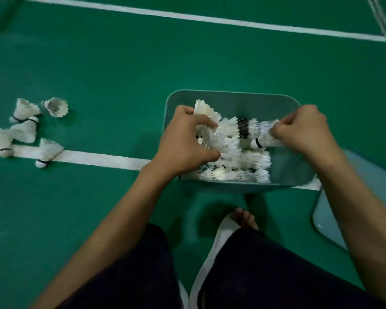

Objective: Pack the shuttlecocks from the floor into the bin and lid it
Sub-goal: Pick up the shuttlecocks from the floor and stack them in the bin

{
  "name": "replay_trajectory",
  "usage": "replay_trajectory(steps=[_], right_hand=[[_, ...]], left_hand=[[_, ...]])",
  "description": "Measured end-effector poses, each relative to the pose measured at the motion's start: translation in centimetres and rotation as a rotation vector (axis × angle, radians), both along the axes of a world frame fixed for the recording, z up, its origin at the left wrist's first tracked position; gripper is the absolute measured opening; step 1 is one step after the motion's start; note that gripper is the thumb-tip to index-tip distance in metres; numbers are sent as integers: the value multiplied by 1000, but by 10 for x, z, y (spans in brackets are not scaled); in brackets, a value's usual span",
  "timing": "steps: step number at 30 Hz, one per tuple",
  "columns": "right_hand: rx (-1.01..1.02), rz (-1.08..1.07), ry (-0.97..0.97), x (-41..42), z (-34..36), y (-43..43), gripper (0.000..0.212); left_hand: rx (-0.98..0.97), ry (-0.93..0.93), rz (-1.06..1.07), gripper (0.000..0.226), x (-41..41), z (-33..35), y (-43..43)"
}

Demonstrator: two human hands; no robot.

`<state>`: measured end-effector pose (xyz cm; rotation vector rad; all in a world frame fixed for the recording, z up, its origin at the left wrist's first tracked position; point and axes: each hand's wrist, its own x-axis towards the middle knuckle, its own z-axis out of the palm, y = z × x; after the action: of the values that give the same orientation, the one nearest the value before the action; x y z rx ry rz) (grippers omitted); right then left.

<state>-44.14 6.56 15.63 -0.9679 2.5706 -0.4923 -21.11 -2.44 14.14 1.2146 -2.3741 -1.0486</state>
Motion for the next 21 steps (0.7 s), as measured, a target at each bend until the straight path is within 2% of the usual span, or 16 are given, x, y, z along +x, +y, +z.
replay_trajectory(steps=[4,8,11,14,17,21], right_hand=[[41,-27,30,-9,-31,7,21],[61,-58,-78,-3,-56,-10,13],[14,-155,-334,2,-77,-28,4],[-35,-303,-582,10,-91,-45,26],[-38,-369,-652,11,-95,-52,34],[2,-337,-715,-3,-82,-43,23]], left_hand=[[-20,-157,-47,61,-21,-20,11],[-52,-231,-50,65,-30,-30,10],[-50,-216,-35,66,-35,-34,9],[-52,-187,-52,66,-33,-35,11],[-30,-121,-73,64,-28,-38,13],[10,-50,-129,63,-32,-39,11]])
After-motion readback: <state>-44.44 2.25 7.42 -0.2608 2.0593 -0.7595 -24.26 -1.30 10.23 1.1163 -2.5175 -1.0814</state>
